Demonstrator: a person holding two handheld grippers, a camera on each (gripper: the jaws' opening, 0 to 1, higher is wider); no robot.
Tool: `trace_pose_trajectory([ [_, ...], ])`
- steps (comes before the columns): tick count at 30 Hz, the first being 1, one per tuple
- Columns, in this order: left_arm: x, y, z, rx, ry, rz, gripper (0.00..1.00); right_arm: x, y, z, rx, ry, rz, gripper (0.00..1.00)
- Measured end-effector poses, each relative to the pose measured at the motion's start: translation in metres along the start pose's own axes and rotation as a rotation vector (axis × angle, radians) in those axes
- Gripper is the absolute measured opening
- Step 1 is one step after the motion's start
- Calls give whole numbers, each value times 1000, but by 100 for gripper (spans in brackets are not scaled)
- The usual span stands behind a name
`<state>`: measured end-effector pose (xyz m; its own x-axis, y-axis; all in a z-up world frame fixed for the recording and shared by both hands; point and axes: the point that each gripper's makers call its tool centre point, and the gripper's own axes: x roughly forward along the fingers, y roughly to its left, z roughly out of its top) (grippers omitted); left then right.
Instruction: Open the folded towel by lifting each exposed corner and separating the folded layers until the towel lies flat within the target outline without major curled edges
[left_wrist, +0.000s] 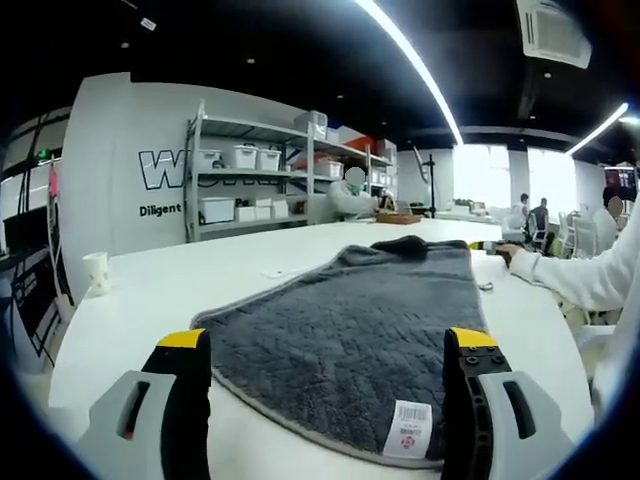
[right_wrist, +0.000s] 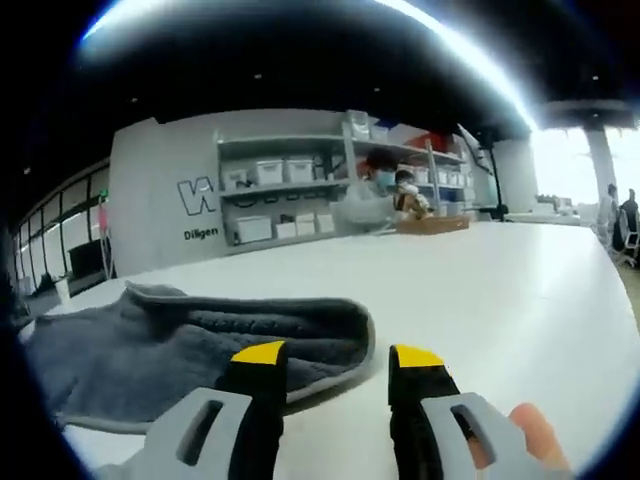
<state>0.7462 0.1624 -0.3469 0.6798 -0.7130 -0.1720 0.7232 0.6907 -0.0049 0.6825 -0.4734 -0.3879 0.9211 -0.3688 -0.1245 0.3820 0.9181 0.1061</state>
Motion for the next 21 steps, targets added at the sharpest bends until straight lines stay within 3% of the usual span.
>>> trace_pose_trajectory([
  [4, 2, -2, -2, 6, 6, -8, 96, -7, 23, 6, -52, -30, 72, 46],
  [9, 1, -2, 0, 2, 0, -12, 96, -7, 42, 7, -50, -32, 165, 66],
  [21, 5, -5, -5, 16, 18, -19, 96, -16, 76, 1, -99, -19, 272, 90],
])
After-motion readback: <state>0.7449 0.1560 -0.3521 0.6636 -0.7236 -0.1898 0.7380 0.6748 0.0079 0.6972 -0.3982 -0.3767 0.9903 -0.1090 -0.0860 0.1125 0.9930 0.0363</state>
